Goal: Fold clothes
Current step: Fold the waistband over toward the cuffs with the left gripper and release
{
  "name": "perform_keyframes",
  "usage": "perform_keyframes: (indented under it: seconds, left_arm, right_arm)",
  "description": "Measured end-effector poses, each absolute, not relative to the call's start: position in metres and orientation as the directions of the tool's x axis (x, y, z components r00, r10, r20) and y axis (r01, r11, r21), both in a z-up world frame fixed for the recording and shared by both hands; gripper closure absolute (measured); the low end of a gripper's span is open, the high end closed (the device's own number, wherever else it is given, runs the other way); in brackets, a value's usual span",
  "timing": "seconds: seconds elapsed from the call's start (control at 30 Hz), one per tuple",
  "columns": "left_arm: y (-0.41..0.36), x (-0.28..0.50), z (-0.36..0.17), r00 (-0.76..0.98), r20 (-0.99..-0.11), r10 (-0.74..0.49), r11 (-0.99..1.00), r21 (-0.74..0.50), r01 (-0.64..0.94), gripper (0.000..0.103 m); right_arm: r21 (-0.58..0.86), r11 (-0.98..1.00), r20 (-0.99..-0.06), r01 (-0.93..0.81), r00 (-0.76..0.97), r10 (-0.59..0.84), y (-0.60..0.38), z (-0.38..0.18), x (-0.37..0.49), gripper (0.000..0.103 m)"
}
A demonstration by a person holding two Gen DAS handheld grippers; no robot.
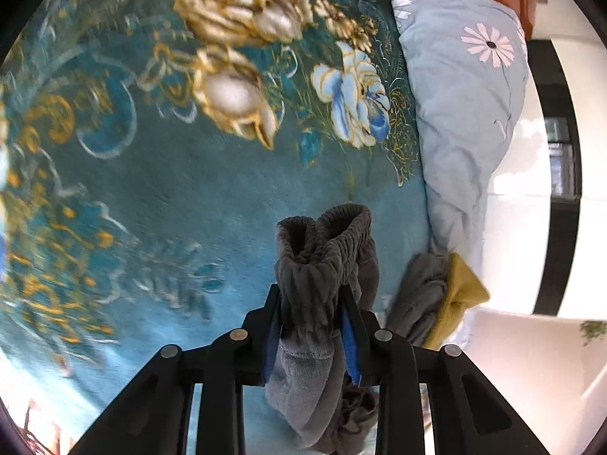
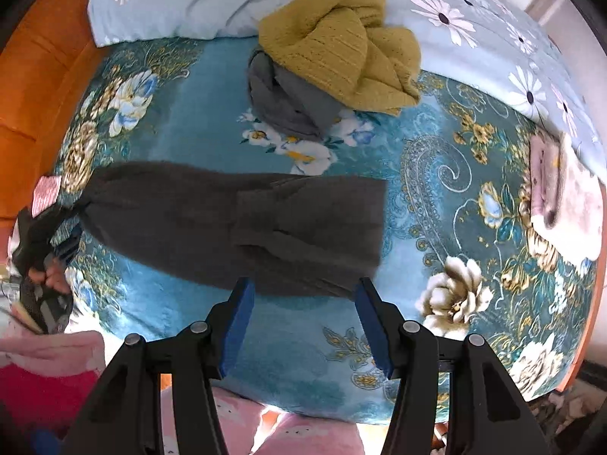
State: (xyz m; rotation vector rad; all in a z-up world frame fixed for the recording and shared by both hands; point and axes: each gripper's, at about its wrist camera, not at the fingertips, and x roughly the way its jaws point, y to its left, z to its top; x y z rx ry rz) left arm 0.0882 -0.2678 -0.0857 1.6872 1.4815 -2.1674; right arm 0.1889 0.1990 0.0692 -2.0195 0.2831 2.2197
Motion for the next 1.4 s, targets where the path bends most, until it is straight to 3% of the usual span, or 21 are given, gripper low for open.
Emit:
perform_keyframes:
  seconds: [0.1, 0.23, 0.37, 0.77, 0.9, 0.97, 1.0, 1.1, 1.27, 1.4]
  left_arm:
    - [-0.244, 0.095, -0.052, -0.407, -0.779, 0.477, -0.671, -0.622, 0.404, 0.073]
    - [-0.177, 0.09, 0.017, -0.424, -0.768, 0.479, -0.823, -0.561, 0.086, 0.072]
    - [-0.083, 0.1, 0.064, -0.419, -0.808, 0.415, -0.909, -0.345, -0.234, 0.072]
    - [0.144, 0.166, 0.026, -0.333, -0.934, 0.133, -0.805, 0.094, -0.586, 0.068]
    - [0.193, 0.185, 0.001, -0.338, -0.941, 0.035, -0.753, 0.197, -0.628, 0.066]
    - [0.21, 0.19, -0.009, -0.342, -0.939, -0.015, -0.735, 0.242, -0.633, 0.062]
    - [0.216, 0.191, -0.013, -0.337, -0.941, -0.032, -0.738, 0.25, -0.627, 0.054]
    - [0.223, 0.191, -0.01, -0.299, -0.954, -0.018, -0.774, 0.203, -0.6, 0.039]
    - [0.211, 0.185, 0.01, -0.239, -0.97, 0.046, -0.844, 0.09, -0.528, 0.036]
    - [0.137, 0.178, 0.034, -0.23, -0.971, 0.065, -0.953, 0.007, -0.302, 0.032]
  right_arm:
    - [0.071, -0.959, -0.993, -0.275, -0.114, -0.041, 0.209, 0.07, 0.194, 0.047]
    - [0.093, -0.942, -0.987, -0.322, -0.156, -0.044, 0.223, 0.077, 0.205, 0.047]
    - [0.123, -0.924, -0.98, -0.363, -0.189, -0.056, 0.239, 0.08, 0.218, 0.047]
    - [0.174, -0.85, -0.967, -0.497, -0.251, -0.051, 0.326, 0.079, 0.286, 0.047]
    - [0.172, -0.845, -0.968, -0.506, -0.245, -0.05, 0.358, 0.071, 0.309, 0.047]
    - [0.186, -0.839, -0.967, -0.511, -0.247, -0.064, 0.371, 0.067, 0.316, 0.047]
    - [0.193, -0.837, -0.966, -0.512, -0.248, -0.071, 0.378, 0.065, 0.319, 0.047]
    - [0.221, -0.831, -0.962, -0.51, -0.254, -0.1, 0.396, 0.056, 0.324, 0.047]
    - [0.283, -0.82, -0.948, -0.497, -0.275, -0.16, 0.413, 0.041, 0.316, 0.047]
    - [0.383, -0.804, -0.915, -0.455, -0.307, -0.262, 0.412, 0.023, 0.299, 0.047]
